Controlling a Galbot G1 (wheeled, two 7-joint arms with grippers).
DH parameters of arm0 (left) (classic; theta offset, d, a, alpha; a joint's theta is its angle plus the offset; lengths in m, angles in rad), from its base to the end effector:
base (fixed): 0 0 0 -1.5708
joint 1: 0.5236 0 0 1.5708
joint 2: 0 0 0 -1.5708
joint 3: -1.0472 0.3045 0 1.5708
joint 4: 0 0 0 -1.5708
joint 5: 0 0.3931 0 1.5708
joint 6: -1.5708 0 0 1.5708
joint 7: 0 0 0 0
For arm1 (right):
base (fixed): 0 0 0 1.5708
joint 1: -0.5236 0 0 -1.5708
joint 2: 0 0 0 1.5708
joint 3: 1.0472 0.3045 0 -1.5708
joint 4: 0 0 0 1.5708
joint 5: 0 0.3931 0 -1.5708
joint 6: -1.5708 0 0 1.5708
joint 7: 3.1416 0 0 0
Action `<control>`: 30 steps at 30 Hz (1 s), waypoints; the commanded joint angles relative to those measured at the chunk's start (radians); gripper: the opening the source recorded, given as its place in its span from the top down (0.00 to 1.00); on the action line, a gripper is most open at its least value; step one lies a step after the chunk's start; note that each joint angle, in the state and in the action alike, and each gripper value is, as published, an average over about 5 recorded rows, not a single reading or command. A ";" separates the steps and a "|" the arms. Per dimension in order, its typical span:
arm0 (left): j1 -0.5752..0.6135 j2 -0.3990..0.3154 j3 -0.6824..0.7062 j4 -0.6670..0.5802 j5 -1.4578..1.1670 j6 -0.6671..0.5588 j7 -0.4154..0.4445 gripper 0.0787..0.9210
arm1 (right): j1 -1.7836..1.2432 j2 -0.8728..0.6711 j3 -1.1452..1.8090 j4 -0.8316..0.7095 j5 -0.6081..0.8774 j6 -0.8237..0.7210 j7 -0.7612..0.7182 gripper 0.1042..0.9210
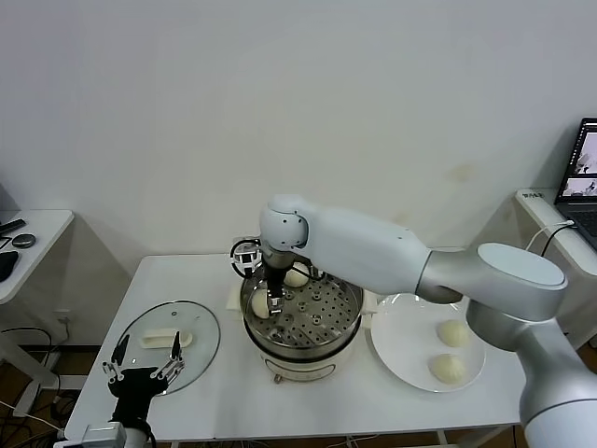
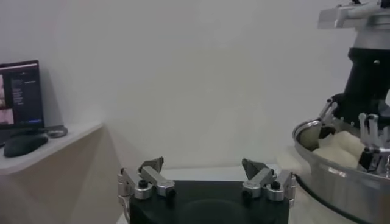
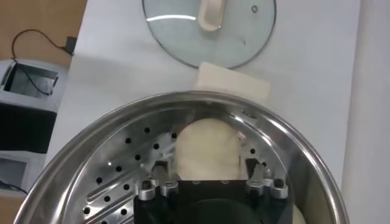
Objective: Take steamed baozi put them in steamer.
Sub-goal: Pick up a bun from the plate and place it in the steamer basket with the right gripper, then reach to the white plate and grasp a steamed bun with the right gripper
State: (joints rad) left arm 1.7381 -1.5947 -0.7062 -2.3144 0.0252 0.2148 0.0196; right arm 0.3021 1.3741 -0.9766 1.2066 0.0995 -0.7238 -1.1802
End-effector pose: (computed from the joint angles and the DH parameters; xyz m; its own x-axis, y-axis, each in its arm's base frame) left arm 0.1940 0.0516 -0.2119 -0.9754 -0.1548 0.1570 -0.1368 0.9834 0.1195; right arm 0.5008 0.2725 -0.0862 -0.0882 -0.2219 0.9711 -0.9658 -0.2194 -0.1378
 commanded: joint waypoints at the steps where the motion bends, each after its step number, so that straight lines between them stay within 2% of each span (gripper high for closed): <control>1: 0.003 -0.002 0.000 -0.002 -0.002 0.001 0.002 0.12 | 0.025 -0.140 0.032 0.135 0.026 -0.002 0.006 0.12; 10: 0.035 0.016 0.001 -0.025 -0.015 0.019 0.015 0.12 | 0.052 -0.654 0.234 0.469 0.054 0.076 -0.096 0.12; 15: 0.051 0.029 0.012 -0.024 -0.011 0.021 0.009 0.12 | -0.009 -0.948 0.331 0.550 -0.012 0.216 -0.162 0.12; 18: 0.046 0.030 0.028 -0.005 -0.009 0.022 -0.002 0.12 | -0.147 -1.066 0.412 0.569 -0.096 0.327 -0.165 0.12; 23: 0.040 0.028 0.039 0.005 -0.005 0.029 -0.006 0.12 | -0.508 -1.167 0.636 0.591 -0.208 0.394 -0.162 0.12; 30: 0.094 0.018 0.039 -0.040 -0.009 0.033 0.000 0.12 | -0.679 -1.072 0.688 0.536 -0.340 0.409 -0.171 0.12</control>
State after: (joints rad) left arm 1.8005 -1.5754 -0.6743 -2.3374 0.0168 0.2460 0.0213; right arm -0.0705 0.4311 -0.4709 1.7081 -0.0805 -0.4121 -1.3247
